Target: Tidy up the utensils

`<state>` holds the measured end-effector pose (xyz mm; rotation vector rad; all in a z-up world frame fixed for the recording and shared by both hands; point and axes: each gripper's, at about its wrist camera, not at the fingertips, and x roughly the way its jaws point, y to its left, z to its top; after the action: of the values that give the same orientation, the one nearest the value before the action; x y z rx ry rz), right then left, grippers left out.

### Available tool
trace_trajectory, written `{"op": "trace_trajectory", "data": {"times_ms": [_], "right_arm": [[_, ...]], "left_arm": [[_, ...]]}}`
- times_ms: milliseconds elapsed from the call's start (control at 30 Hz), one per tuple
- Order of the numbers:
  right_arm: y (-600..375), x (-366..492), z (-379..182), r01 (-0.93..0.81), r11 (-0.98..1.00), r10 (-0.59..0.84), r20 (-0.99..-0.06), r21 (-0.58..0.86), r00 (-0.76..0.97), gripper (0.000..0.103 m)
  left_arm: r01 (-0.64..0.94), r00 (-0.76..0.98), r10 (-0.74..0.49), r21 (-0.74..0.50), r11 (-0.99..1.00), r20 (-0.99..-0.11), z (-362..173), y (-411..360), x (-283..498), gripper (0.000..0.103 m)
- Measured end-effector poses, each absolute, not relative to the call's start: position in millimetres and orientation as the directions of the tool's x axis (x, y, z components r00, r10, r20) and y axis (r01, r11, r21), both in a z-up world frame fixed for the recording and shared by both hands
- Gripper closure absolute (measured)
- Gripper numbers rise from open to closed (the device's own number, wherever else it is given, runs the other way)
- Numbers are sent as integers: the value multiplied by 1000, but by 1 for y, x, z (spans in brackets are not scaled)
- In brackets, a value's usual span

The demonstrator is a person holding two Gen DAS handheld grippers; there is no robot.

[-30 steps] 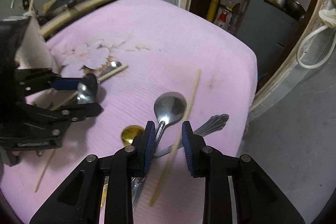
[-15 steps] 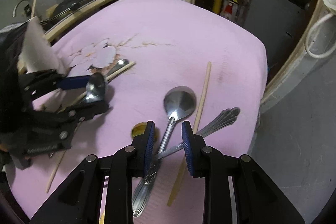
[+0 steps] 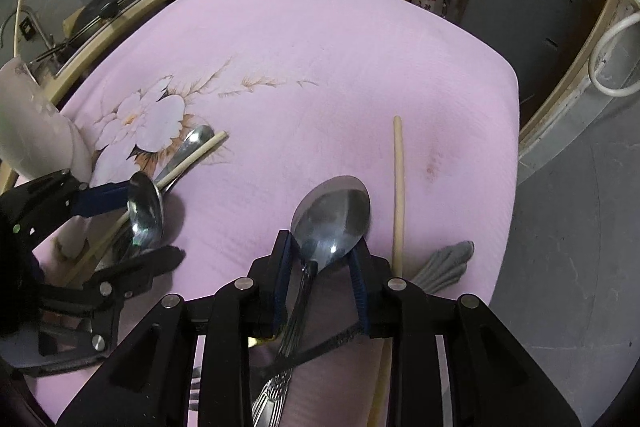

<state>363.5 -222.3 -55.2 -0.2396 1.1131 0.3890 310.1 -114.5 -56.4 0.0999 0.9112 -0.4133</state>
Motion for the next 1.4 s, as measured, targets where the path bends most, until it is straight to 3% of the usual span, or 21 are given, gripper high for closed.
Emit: {"op": "trace_trajectory", "data": {"times_ms": [267, 367, 467, 533, 700, 900, 1400], "right_arm": [[-226, 367, -57, -414, 910, 210, -895, 32, 392, 75], [-224, 364, -58, -413, 911, 203, -886, 15, 416, 75], [-223, 358, -58, -413, 910, 191, -870, -16, 454, 82], [-222, 353, -57, -417, 909, 205, -855, -15, 477, 92], [-223, 343, -58, -426, 904, 222, -812, -36, 539, 95], [-230, 332, -56, -431, 902, 275, -769, -2, 578, 99], [-227, 349, -60, -446, 892, 304, -831, 75, 466, 98]], "left_arm": [[392, 575, -234, 13, 920, -784, -62, -131, 310, 56], [385, 579, -238, 5, 923, -780, -63, -128, 311, 65], [378, 576, -260, -30, 925, -775, -62, -121, 312, 66], [366, 585, -280, -60, 929, -761, -59, -114, 311, 66], [354, 623, -332, -124, 927, -708, -48, -100, 305, 66], [367, 671, -345, -110, 924, -656, -35, -104, 291, 66], [380, 693, -389, -151, 913, -606, -27, -96, 285, 66]]}}
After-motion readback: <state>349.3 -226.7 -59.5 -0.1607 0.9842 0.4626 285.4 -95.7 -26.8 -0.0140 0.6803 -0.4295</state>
